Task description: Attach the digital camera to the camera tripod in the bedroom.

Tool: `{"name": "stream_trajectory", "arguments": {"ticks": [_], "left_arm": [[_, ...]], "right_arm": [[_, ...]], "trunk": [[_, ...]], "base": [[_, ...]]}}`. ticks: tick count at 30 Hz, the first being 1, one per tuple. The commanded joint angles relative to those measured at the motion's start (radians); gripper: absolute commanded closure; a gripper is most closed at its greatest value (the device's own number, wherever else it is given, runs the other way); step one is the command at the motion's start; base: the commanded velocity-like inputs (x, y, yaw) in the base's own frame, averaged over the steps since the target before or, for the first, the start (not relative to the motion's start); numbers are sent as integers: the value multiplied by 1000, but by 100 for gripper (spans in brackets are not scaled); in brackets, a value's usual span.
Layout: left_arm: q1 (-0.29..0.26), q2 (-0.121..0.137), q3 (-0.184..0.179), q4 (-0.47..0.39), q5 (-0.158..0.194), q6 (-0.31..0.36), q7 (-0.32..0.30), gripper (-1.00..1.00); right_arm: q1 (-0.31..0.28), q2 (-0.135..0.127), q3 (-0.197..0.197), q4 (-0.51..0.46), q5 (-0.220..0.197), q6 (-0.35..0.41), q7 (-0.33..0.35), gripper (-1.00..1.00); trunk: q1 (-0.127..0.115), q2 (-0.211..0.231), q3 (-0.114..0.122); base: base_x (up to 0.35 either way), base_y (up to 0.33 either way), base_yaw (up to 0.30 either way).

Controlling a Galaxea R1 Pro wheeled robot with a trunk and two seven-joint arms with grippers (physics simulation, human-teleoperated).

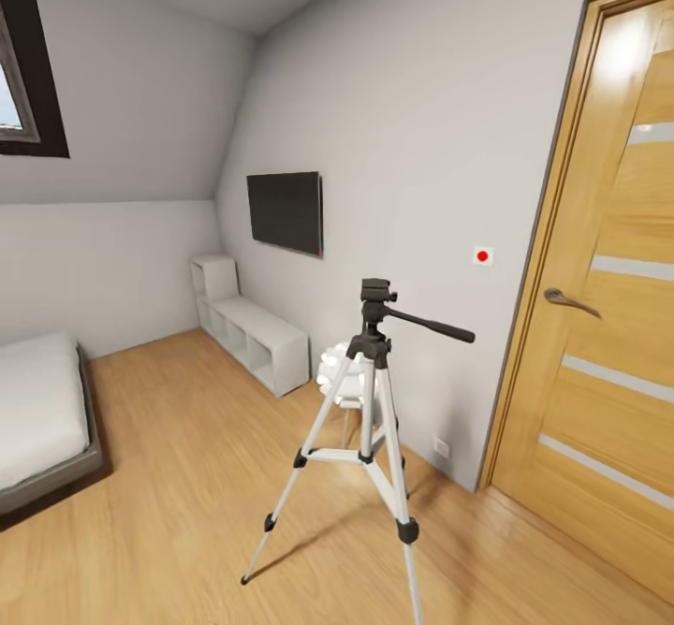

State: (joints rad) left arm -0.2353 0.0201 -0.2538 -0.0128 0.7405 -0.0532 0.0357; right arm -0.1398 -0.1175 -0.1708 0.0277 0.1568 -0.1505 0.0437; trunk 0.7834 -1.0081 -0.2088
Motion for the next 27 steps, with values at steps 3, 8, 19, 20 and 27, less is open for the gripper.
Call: {"name": "stream_trajectory", "arguments": {"ticks": [3, 8, 19, 20, 27], "left_arm": [[0, 0, -9, -1, 6, -2, 2, 100], [0, 0, -9, -1, 6, -3, 2, 100], [-1, 0, -9, -1, 5, -4, 1, 100], [0, 0, -9, -1, 5, -4, 1, 100], [0, -2, -9, -1, 5, -4, 1, 100]], "right_arm": [[-1, -1, -9, 3, 9, -6, 2, -100], [-1, -1, -9, 3, 9, -6, 2, -100], [-1, -1, -11, 3, 10, -7, 1, -100], [-1, -1, -11, 3, 11, -7, 1, -100], [-1, -1, -10, 3, 12, -8, 4, -100]], "trunk": [[0, -1, -1], [0, -1, -1], [0, -1, -1], [0, -1, -1], [0, -1, -1]], "base": [[0, 0, 276], [0, 0, 272], [0, 0, 45], [0, 0, 4], [0, 0, 1]]}}
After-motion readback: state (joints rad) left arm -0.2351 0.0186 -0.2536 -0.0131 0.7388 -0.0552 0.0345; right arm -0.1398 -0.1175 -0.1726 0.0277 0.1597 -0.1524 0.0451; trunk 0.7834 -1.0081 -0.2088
